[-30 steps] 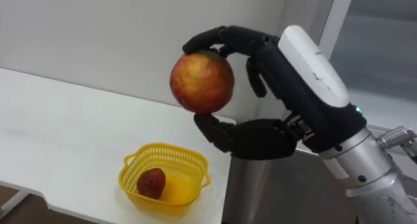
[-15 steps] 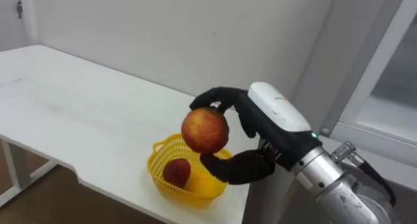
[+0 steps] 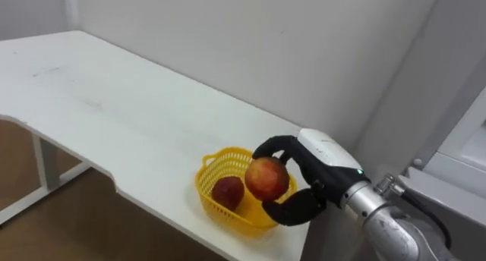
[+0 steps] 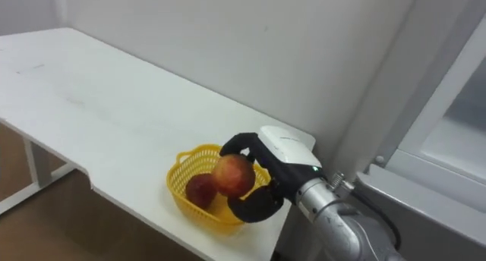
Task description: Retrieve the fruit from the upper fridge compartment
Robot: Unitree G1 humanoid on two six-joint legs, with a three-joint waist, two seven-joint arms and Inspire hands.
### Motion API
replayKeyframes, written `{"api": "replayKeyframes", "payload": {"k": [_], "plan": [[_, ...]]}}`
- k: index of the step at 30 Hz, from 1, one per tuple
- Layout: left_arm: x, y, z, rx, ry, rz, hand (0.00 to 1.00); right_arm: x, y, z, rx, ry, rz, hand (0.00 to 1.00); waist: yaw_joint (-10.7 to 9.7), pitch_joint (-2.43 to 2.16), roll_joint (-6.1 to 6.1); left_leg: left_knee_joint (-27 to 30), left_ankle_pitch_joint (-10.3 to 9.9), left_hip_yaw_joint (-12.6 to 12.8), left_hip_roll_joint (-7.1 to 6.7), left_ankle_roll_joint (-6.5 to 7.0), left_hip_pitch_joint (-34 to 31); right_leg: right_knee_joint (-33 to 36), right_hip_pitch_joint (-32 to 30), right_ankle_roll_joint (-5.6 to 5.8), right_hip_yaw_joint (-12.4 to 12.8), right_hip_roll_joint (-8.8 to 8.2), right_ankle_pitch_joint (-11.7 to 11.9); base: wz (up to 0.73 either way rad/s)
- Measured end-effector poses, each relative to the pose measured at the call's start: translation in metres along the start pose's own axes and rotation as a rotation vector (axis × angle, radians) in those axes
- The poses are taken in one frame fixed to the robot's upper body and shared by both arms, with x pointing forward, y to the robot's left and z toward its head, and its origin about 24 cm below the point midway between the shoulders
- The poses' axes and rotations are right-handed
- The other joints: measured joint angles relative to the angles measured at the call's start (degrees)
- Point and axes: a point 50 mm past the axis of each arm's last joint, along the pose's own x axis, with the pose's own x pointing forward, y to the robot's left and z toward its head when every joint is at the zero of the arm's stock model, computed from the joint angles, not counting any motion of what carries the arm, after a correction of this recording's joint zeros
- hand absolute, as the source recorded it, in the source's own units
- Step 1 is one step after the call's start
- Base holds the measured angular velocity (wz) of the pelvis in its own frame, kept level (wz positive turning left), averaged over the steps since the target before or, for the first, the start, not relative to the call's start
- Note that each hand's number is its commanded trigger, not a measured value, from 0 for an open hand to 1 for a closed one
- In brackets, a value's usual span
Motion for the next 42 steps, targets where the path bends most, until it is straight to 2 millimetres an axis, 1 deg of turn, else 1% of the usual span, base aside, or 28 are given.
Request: {"api": "replayKeyframes", "payload": {"k": [2, 3, 6, 9, 13, 14, 19, 20, 21, 22, 25, 27, 32, 42], "plan": [[0.000, 0.000, 0.000, 0.002, 0.000, -0.004, 0.00, 0.000, 0.004, -0.007, -0.005, 0.030, 0.018, 1.00, 0.38, -0.10, -0.22, 0.45, -0.06, -0.77, -0.15, 0.05, -0.62, -0.05, 0.01, 0.10, -0.65, -0.01, 0.08, 0.21], [0.000, -0.001, -0.001, 0.004, 0.005, -0.005, 0.00, 0.002, 0.007, -0.009, -0.011, 0.040, 0.030, 1.00, 0.58, -0.07, -0.27, 0.58, -0.06, -1.03, -0.19, 0.05, -0.82, -0.07, -0.02, 0.14, -0.81, -0.01, 0.11, 0.11], [0.000, -0.001, -0.001, 0.017, 0.015, -0.008, 0.00, 0.002, 0.010, -0.016, -0.015, 0.073, 0.048, 1.00, 1.75, -0.09, -0.44, 0.60, -0.06, -1.21, -0.31, 0.05, -0.83, -0.09, 0.08, 0.15, -1.06, -0.11, 0.12, 0.04], [0.000, -0.001, -0.001, 0.019, 0.013, -0.014, 0.00, 0.002, 0.011, -0.016, -0.016, 0.074, 0.051, 1.00, 2.04, 0.02, -0.55, 0.60, -0.05, -1.40, -0.47, 0.06, -1.03, -0.18, 0.04, 0.21, -1.54, -0.33, 0.09, 0.04], [0.000, 0.000, 0.000, 0.021, 0.009, -0.020, 0.00, 0.002, 0.016, -0.013, -0.024, 0.065, 0.066, 1.00, 2.39, -0.06, -0.69, 0.62, -0.04, -1.41, -0.67, 0.09, -1.17, -0.19, -0.06, 0.37, -1.59, -0.54, 0.05, 0.00], [0.000, 0.000, 0.001, 0.022, 0.005, -0.019, 0.00, 0.002, 0.016, -0.013, -0.025, 0.065, 0.066, 1.00, 2.43, -0.16, -0.82, 0.66, -0.04, -1.41, -0.70, 0.09, -1.27, -0.19, -0.13, 0.41, -1.66, -0.57, 0.07, 0.00], [-0.001, 0.004, 0.003, 0.025, -0.003, -0.009, 0.00, 0.002, 0.016, -0.016, -0.026, 0.078, 0.070, 1.00, 2.85, -0.12, -0.97, 0.71, -0.03, -1.95, -0.72, 0.10, -1.28, -0.19, -0.06, 0.43, -1.92, -0.59, 0.09, 0.01], [-0.001, 0.004, 0.003, 0.025, -0.004, -0.009, 0.00, 0.002, 0.017, -0.019, -0.026, 0.090, 0.074, 0.68, 2.94, -0.10, -1.01, 0.71, -0.03, -2.19, -0.75, 0.10, -1.26, -0.19, -0.02, 0.43, -1.97, -0.59, 0.09, 0.00], [-0.001, 0.004, 0.003, 0.025, -0.004, -0.009, 0.00, 0.002, 0.017, -0.020, -0.026, 0.095, 0.075, 0.14, 2.94, -0.05, -1.10, 0.71, -0.03, -2.37, -0.77, 0.10, -1.26, -0.19, 0.01, 0.43, -2.03, -0.59, 0.09, 0.00], [-0.001, 0.004, 0.003, 0.026, -0.004, -0.009, 0.00, 0.002, 0.017, -0.020, -0.026, 0.095, 0.074, 0.00, 2.94, -0.04, -1.18, 0.71, -0.03, -2.39, -0.77, 0.10, -1.22, -0.18, 0.04, 0.43, -2.05, -0.59, 0.08, 0.00], [-0.001, 0.005, 0.002, 0.030, 0.000, -0.007, 0.00, 0.003, 0.016, -0.026, -0.019, 0.123, 0.078, 0.00, 3.20, 0.38, -1.10, 0.71, -0.03, -2.39, -0.76, 0.10, -0.90, -0.06, 0.34, 0.43, -2.04, -0.58, 0.09, 0.00], [-0.001, 0.005, 0.000, 0.030, 0.007, -0.006, 0.00, 0.005, 0.014, -0.030, -0.024, 0.142, 0.078, 0.00, 3.20, 0.40, -1.15, 0.71, -0.03, -2.39, -0.76, 0.10, -0.90, -0.03, 0.35, 0.42, -2.04, -0.58, 0.09, 0.00], [-0.002, 0.004, -0.005, 0.029, 0.020, -0.005, 0.00, 0.006, 0.013, -0.032, -0.029, 0.159, 0.077, 0.00, 2.92, 0.47, -1.06, 1.35, -0.05, -2.57, -0.80, 0.12, -1.20, -0.04, 0.44, 0.42, -2.10, -0.56, 0.09, 0.01], [-0.003, 0.005, -0.003, 0.032, 0.009, 0.005, 0.00, 0.005, 0.012, -0.033, -0.032, 0.161, 0.075, 0.00, 2.95, 0.56, -0.93, 1.59, -0.10, -2.69, -0.79, 0.14, -1.94, -0.07, 0.27, 0.40, -2.27, -0.41, 0.12, 0.02]]}}
